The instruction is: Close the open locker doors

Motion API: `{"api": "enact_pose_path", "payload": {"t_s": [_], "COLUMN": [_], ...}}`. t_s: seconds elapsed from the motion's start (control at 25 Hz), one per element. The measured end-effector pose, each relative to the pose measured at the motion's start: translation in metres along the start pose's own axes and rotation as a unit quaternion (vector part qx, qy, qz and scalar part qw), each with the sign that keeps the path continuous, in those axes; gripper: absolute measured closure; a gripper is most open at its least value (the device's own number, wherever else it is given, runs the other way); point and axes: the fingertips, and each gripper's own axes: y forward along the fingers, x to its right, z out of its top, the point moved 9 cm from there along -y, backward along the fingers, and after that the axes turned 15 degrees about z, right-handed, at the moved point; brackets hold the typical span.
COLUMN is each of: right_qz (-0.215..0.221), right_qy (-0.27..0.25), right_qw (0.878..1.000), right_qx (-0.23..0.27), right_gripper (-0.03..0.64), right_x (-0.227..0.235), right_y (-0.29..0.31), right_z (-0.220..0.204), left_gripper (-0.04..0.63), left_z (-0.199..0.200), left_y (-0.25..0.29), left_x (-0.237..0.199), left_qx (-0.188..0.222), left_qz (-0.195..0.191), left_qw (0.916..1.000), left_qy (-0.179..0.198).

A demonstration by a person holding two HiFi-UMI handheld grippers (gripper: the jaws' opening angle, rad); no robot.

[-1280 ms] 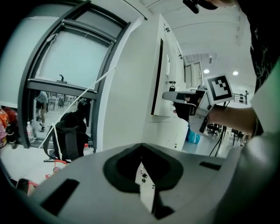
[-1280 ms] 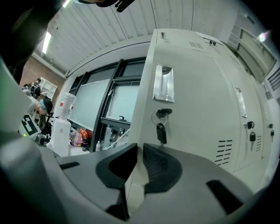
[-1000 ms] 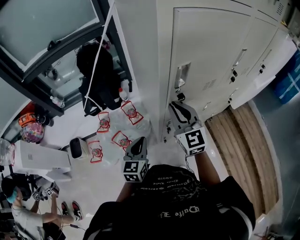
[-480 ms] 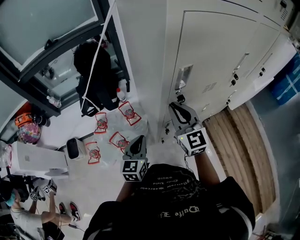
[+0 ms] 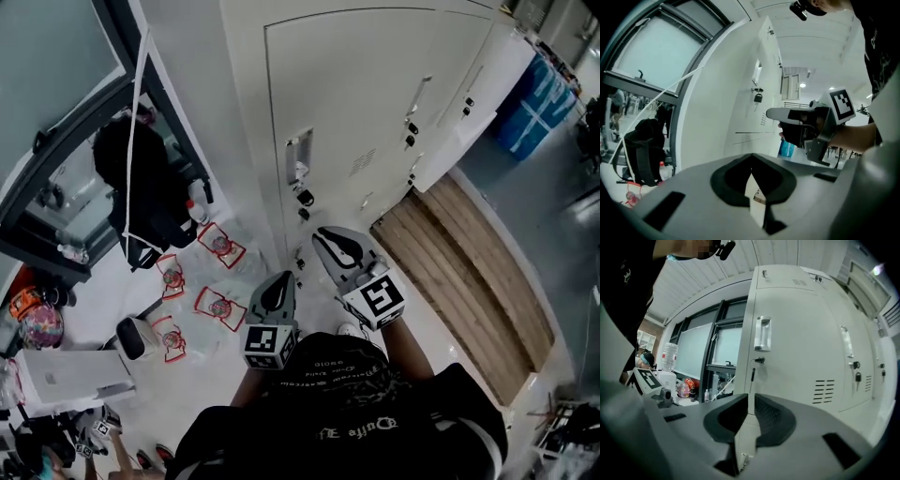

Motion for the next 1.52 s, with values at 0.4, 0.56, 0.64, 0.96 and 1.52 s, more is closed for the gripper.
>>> {"api": "enact_pose_path", "payload": {"t_s": [0.4, 0.56, 0.64, 0.96, 1.52], "right_qz": [-0.202, -0.274, -0.301, -0.360, -0.367], "right_qy": [0.053, 0.055, 0.048, 0.004, -0.063], "right_qw": [0.978, 0.960, 0.952, 0.932, 0.921], "right_qx": [0.017, 0.032, 0.036, 0.034, 0.109], "right_gripper": [0.583, 0.571, 0.560, 0.515, 0.511], "right_x": [0.042, 0.070, 0.088, 0.198, 0.425], "right_y": [-0.135, -0.206, -0.240, -0.361, -0.496], "right_z": [0.015, 0.032, 0.041, 0.080, 0.174], "left_gripper": [0.588, 0.588, 0.588, 0.588, 0.588], "left_z": [0.019, 0.034, 0.038, 0.052, 0.100], "left_y": [0.027, 0.042, 0.052, 0.111, 0.218], "left_x": [0.056, 0.094, 0.114, 0.212, 0.341], "left_qx": [-0.028, -0.035, -0.035, -0.033, -0.010], "left_qz": [-0.075, -0.112, -0.124, -0.142, -0.084], "left_qw": [0.9954, 0.9918, 0.9900, 0.9877, 0.9958], "left_qy": [0.051, 0.051, 0.056, 0.056, 0.037]}}
